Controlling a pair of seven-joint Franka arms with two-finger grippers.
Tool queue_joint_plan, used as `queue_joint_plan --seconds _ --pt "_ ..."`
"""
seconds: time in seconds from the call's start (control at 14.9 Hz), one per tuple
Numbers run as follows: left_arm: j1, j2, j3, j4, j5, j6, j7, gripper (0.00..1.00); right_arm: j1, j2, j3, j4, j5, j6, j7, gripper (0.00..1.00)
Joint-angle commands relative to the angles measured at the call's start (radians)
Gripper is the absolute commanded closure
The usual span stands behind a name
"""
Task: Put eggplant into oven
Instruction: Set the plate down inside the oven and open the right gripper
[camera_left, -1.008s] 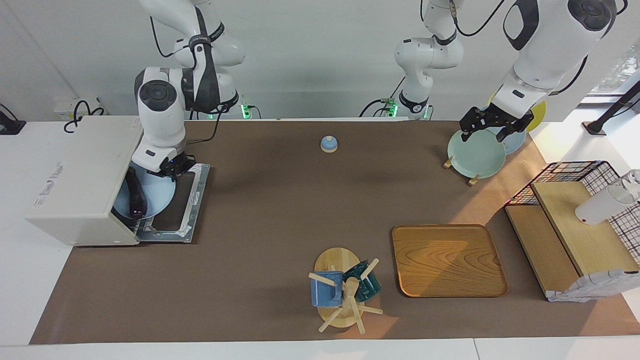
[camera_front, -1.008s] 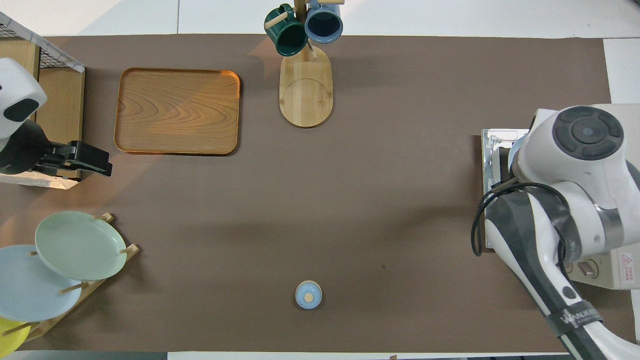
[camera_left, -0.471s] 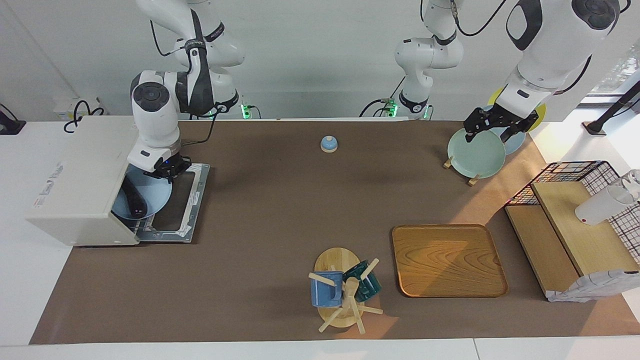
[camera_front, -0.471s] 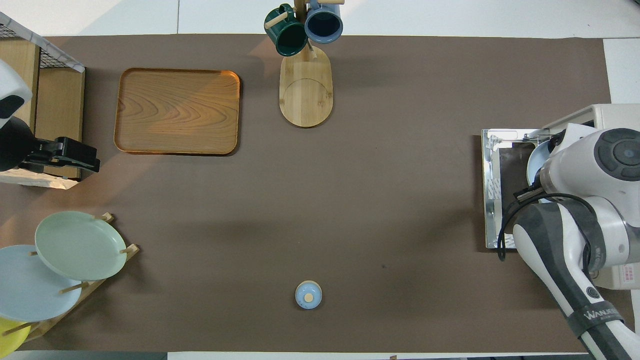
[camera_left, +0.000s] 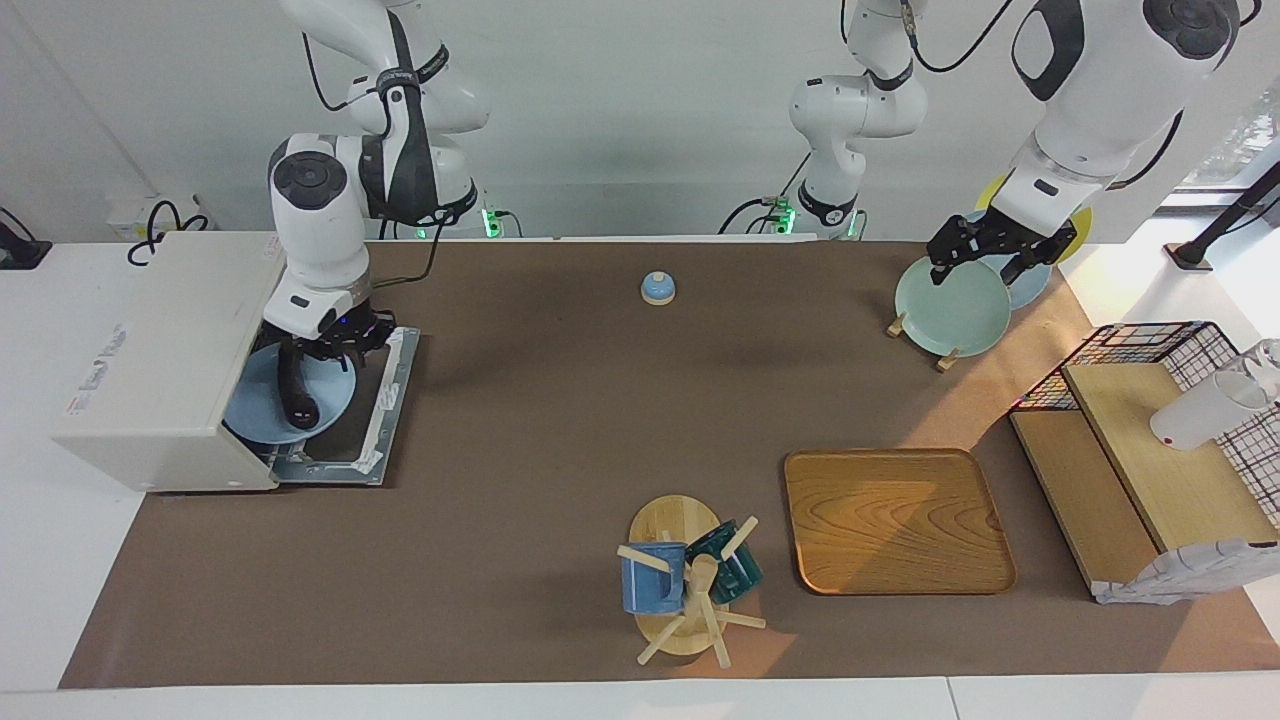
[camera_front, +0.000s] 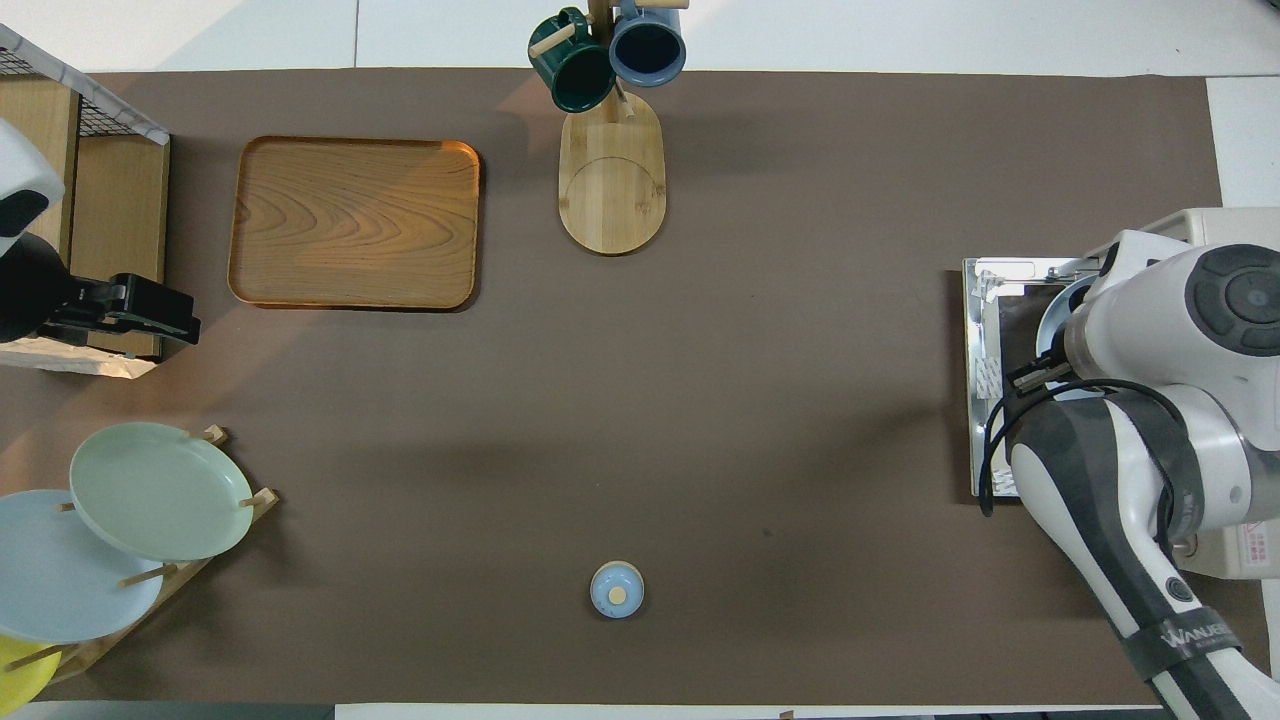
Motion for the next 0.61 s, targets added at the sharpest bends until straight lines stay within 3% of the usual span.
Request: queue_joint_plan --seconds 0.0,0.27,0.54 --pt "0.001 0.0 -0.004 0.005 0.026 0.001 -0.012 0.0 0.032 0.061 0.005 0.017 0.056 0.069 0.08 1.0" --pt "0.003 -0.001 -0.002 0.004 0.026 0.0 -0.012 0.0 0.035 0.115 0.005 -0.054 0.059 0.216 0.148 1.0" --pt "0.003 -0.001 -0.002 0.004 0.026 0.0 -0.012 0.0 0.023 0.17 0.005 -0.059 0.065 0.236 0.168 1.0"
